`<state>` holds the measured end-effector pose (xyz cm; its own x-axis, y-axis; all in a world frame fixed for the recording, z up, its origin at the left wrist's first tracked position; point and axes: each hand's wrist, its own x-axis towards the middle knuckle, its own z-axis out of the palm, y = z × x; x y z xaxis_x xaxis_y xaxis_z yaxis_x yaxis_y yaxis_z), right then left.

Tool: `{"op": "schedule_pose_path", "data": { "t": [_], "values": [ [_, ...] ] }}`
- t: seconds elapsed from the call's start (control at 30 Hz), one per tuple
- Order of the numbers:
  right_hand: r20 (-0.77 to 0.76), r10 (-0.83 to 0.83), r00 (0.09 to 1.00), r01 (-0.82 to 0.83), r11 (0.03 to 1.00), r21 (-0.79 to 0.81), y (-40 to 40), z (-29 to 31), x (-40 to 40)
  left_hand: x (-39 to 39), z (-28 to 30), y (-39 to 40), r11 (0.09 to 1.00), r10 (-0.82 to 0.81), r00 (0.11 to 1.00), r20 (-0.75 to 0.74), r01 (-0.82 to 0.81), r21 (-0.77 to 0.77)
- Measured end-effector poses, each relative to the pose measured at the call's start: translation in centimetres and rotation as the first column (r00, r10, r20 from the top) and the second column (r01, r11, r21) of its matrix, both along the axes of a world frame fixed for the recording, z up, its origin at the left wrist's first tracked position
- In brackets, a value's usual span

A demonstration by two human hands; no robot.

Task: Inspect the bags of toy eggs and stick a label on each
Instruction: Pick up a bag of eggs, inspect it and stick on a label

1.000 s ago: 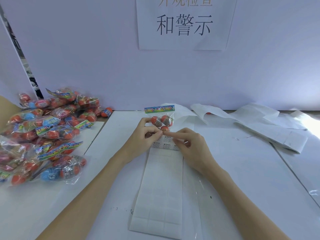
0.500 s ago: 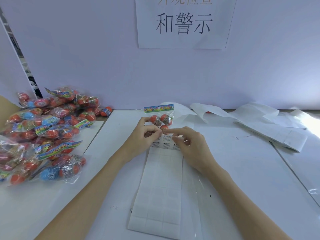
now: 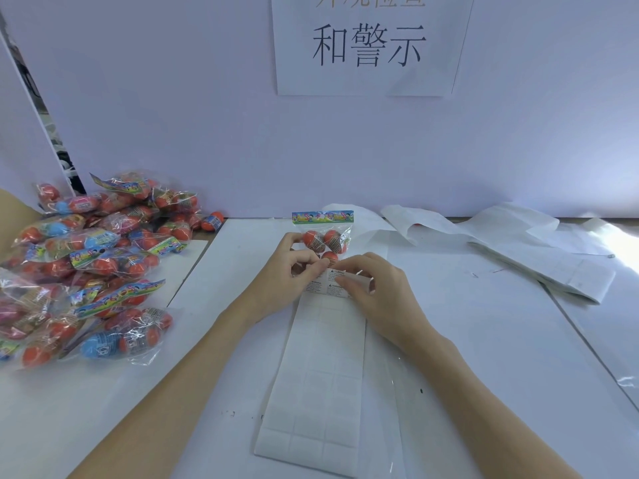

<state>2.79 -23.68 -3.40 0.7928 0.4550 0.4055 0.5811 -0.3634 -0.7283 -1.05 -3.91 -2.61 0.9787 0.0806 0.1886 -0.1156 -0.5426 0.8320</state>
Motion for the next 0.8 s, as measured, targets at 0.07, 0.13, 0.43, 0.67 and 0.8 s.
{"op": "schedule_pose_path", "data": {
  "t": [0.07,0.13,0.43,0.67,0.8],
  "values": [
    [0.007,0.003,1.000,-0.003,1.000,0.017,-0.05,0.08,-0.09,-0.02,0.07,0.01,1.000,0.004,1.000,-0.003,-0.004,0.002],
    [0.022,0.004,1.000,-0.005,0.999,0.037,-0.13,0.15,-0.13,-0.03,0.15,0.01,1.000,0.007,1.000,-0.003,-0.007,0.000],
    [0.007,0.041,0.999,-0.042,0.994,0.100,-0.11,0.33,-0.36,-0.03,0.20,0.06,1.000,0.001,1.000,-0.011,-0.001,-0.006],
    [-0.024,0.025,0.999,-0.024,0.998,0.052,-0.20,0.41,-0.32,-0.06,0.25,0.07,1.000,0.001,1.000,-0.007,-0.001,-0.002],
    [-0.035,0.046,0.998,-0.043,0.995,0.086,-0.16,0.57,-0.49,0.00,0.24,0.05,1.000,0.009,1.000,-0.011,-0.009,0.000]
  ]
}}
